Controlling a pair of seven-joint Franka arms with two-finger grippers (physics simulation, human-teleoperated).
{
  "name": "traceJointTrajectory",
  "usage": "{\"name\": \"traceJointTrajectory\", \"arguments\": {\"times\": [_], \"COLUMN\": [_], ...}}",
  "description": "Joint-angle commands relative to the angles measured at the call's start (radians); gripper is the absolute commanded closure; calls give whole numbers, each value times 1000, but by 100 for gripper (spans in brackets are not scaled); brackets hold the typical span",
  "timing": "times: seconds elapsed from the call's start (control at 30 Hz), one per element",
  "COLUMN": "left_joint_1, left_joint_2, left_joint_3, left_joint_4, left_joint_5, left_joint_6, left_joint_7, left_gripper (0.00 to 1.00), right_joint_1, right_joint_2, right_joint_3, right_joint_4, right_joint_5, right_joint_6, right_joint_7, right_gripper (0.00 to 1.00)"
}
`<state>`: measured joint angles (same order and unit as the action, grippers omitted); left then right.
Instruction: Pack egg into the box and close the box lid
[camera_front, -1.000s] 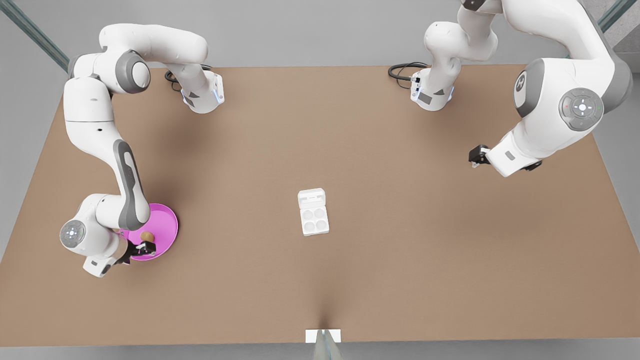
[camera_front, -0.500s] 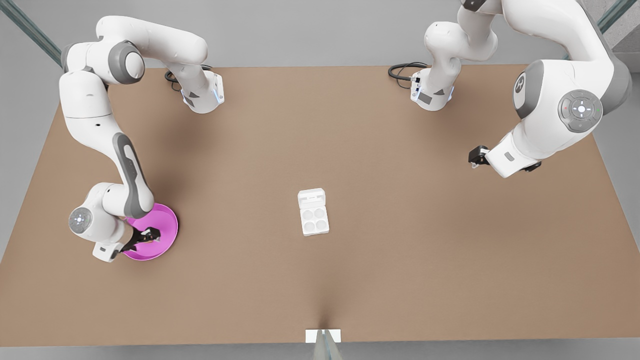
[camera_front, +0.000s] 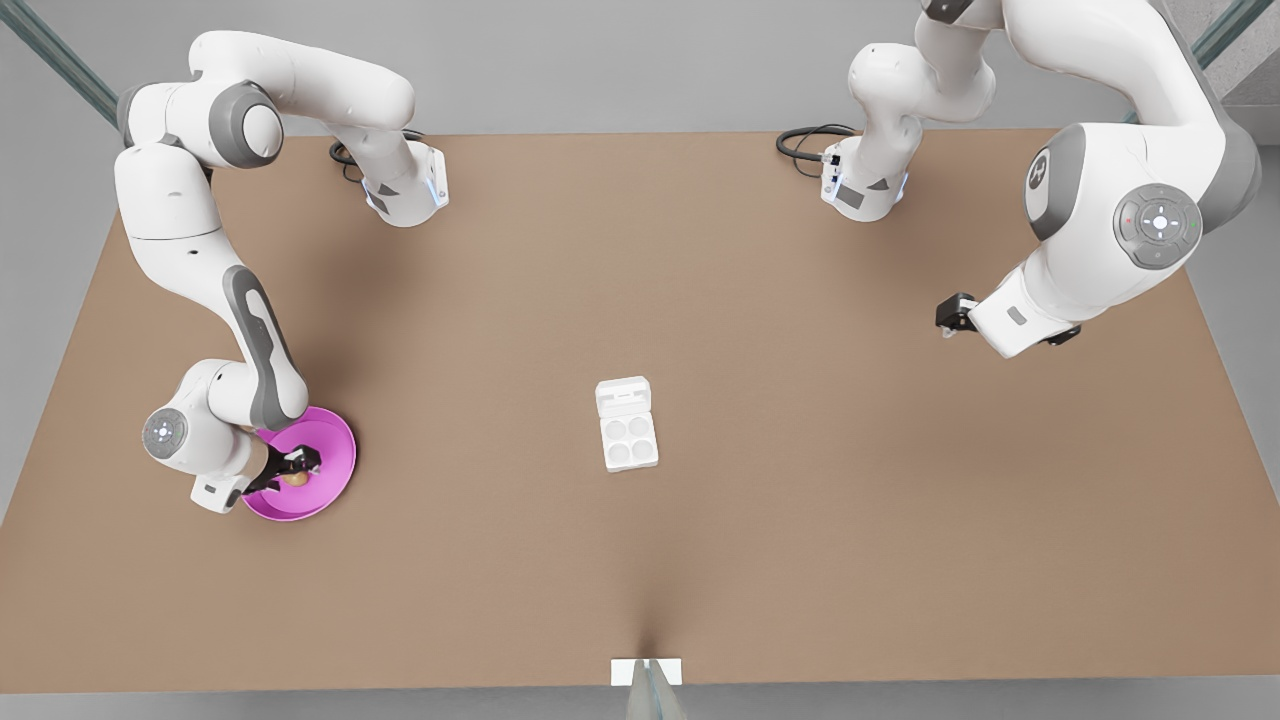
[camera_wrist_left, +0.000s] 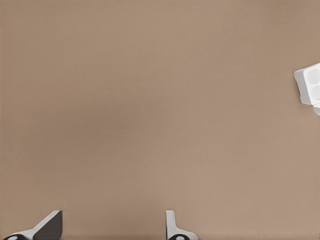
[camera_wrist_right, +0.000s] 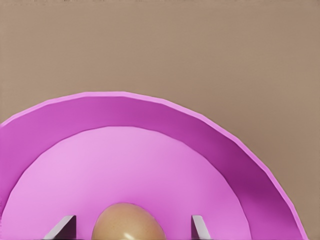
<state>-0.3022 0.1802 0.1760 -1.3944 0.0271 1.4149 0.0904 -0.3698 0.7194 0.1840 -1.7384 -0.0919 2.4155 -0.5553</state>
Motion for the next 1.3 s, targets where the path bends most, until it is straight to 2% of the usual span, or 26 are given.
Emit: {"name": "traceJointTrajectory", "arguments": {"times": [0.0,0.03,0.07,0.13,0.3,0.33,0.4,0.43,0.5,0.57,0.63,0.8,1.0,1.07,1.13,1.27], "left_joint_1": [0,0,0,-2,-2,-2,-2,-2,-2,-2,-2,-2,-2,0,0,0], "left_joint_2": [1,1,1,1,2,4,5,5,5,5,5,5,5,10,12,12], "left_joint_3": [0,0,0,0,0,0,0,0,0,0,0,0,0,0,0,0], "left_joint_4": [0,0,0,0,0,0,0,0,0,0,0,-6,-6,-6,-6,-6], "left_joint_5": [1,1,1,1,1,1,1,1,1,1,1,1,1,1,1,1], "left_joint_6": [2,2,2,2,2,2,2,1,1,1,1,4,2,4,4,6], "left_joint_7": [2,2,2,2,0,0,0,0,0,0,0,0,2,2,0,2], "left_gripper": [0,0,0,0,0,0,0,0,0,0,0,0,0,0,0,0], "right_joint_1": [0,-1,-1,0,2,-40,-104,-97,-60,-3,57,210,474,542,640,750], "right_joint_2": [0,0,-1,-1,-1,-5,-21,-43,-51,-55,-54,-54,-28,25,77,181], "right_joint_3": [0,0,0,0,6,75,157,160,175,175,223,224,213,210,143,137], "right_joint_4": [0,0,0,0,10,48,66,71,169,186,186,200,349,454,551,704], "right_joint_5": [3,3,1,1,0,0,0,0,-2,-2,-3,0,-6,-11,-6,-6], "right_joint_6": [2,1,1,-6,-10,-96,-125,-139,-295,-319,-315,-317,-386,-411,-414,-461], "right_joint_7": [-11,-11,-11,-14,-28,-25,-15,-5,74,167,330,633,985,1078,1154,1308], "right_gripper": [16,16,26,57,59,58,58,58,58,58,58,58,58,57,57,57]}}
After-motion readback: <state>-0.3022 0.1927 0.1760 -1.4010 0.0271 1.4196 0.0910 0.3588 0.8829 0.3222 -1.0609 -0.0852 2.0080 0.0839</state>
